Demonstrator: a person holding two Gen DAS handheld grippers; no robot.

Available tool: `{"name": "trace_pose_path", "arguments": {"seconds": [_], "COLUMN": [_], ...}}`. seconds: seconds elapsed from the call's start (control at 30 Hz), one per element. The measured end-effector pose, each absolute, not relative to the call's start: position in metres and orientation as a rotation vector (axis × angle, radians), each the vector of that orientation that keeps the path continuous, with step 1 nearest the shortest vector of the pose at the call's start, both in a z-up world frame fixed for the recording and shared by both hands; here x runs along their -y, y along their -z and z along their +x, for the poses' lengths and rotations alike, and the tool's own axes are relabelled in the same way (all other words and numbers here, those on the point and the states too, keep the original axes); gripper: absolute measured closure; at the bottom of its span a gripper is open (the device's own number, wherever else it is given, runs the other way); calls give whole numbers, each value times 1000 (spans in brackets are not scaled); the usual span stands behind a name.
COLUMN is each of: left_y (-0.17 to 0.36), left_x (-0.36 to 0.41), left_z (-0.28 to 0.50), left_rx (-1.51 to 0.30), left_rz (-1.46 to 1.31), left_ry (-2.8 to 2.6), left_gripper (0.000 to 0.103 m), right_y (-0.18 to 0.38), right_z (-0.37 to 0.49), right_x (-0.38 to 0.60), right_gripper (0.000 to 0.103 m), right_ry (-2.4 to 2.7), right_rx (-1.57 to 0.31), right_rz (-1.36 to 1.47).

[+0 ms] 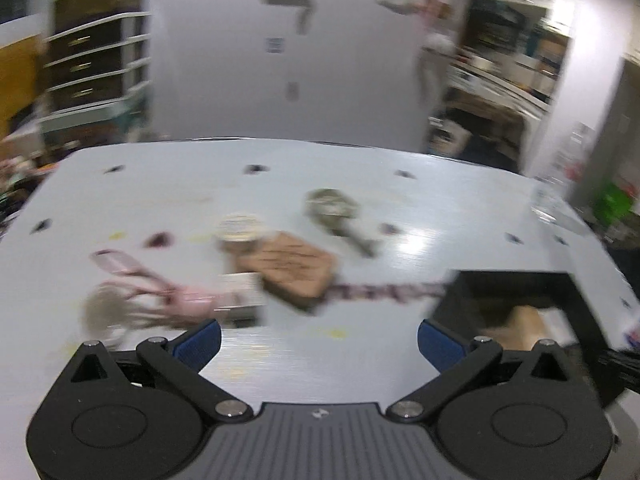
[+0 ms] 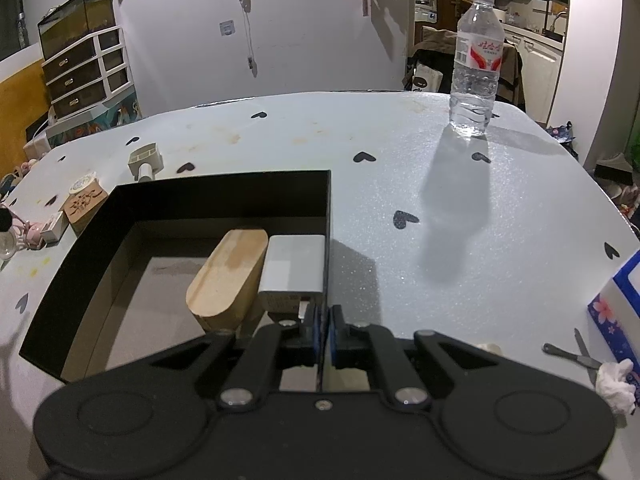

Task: Organize rigid objects
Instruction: 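Move the left gripper to the clear suction cup and grasp it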

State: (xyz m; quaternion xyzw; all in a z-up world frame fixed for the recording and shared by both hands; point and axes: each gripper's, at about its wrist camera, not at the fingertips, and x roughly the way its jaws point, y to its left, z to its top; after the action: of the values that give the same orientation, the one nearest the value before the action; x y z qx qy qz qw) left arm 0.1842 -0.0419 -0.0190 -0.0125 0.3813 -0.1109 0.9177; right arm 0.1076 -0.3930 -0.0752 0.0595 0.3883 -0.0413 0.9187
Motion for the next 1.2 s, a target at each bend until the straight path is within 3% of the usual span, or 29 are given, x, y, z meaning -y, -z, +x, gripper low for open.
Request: {"name": "trace_pose_path", "arguments": {"seconds": [0.53,0.7,0.83,0.93,1.07,1.2], "left_y": [54,73,85,90,89,89], "left_x": [-74,-102,-118,-121,-116,-110], "left_z": [223,241,251,254,256,260], "left_rx": [-735,-768,-796,-793,-780,-777], "left_rz": [65,32,-40,-57,-54,-47], "left_ry": [-17,21,66,84,113,129], "left_gripper": [2,15,33,35,49,53], "right_y": [78,79,79,80,80,80], "right_z": [112,115,115,116,118,118], "right_x": [391,390,390,389,389,389], "right_gripper": [98,99,99,99,99,99], "right_ry": [103,113,120,124,127,126], "right_rx": [-812,-823,-827,-831,-838,-838], "right_rz": [123,117,122,121,117,116]}}
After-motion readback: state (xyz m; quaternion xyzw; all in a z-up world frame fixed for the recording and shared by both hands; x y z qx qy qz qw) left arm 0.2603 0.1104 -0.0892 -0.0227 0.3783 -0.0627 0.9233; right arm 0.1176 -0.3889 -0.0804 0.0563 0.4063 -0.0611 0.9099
